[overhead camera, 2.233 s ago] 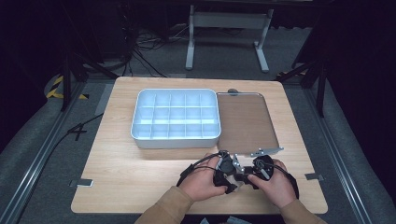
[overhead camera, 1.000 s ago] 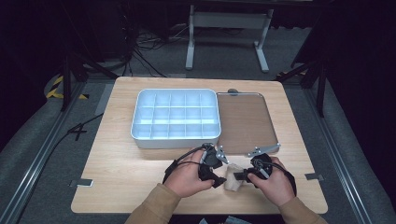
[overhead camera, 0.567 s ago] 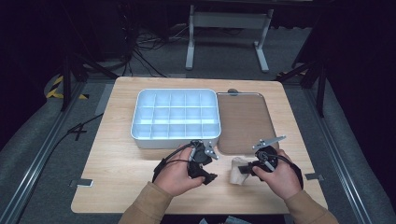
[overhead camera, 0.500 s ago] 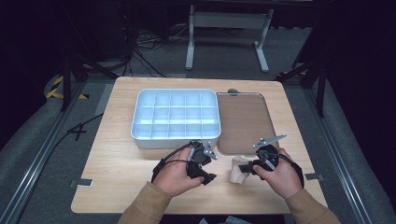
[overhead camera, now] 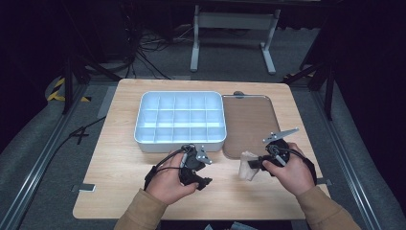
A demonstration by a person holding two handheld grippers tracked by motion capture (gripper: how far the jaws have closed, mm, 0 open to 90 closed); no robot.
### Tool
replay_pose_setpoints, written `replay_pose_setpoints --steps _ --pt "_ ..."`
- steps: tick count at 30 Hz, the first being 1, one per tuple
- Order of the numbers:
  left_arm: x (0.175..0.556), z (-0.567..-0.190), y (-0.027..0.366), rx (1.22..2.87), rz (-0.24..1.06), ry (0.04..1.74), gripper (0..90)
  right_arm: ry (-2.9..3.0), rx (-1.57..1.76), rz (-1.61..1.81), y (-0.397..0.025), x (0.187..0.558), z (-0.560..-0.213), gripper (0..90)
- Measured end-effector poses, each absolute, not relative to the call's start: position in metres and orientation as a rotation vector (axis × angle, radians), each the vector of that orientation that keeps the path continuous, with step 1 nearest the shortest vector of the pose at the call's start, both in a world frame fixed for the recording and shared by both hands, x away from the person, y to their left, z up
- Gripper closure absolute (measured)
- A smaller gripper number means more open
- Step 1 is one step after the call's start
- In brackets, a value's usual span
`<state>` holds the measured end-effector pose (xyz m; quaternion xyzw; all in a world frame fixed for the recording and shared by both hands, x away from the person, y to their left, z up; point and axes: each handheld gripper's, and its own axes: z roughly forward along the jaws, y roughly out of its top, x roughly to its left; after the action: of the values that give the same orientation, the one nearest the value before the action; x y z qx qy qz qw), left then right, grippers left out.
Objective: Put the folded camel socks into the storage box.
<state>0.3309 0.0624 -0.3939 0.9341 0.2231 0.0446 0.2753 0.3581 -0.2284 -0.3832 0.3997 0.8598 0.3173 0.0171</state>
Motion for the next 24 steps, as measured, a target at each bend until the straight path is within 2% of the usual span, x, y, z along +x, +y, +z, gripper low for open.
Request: replay_pose_setpoints --steps 18,24 --pt "0.333 -0.391 0.074 2.494 0.116 0.664 41.9 2.657 1.183 0.916 -0.225 0.375 -0.356 77.3" --pt "0.334 -0.391 0.076 2.500 0.111 0.673 41.8 2.700 1.048 0.902 -0.222 0.382 -0.349 77.1"
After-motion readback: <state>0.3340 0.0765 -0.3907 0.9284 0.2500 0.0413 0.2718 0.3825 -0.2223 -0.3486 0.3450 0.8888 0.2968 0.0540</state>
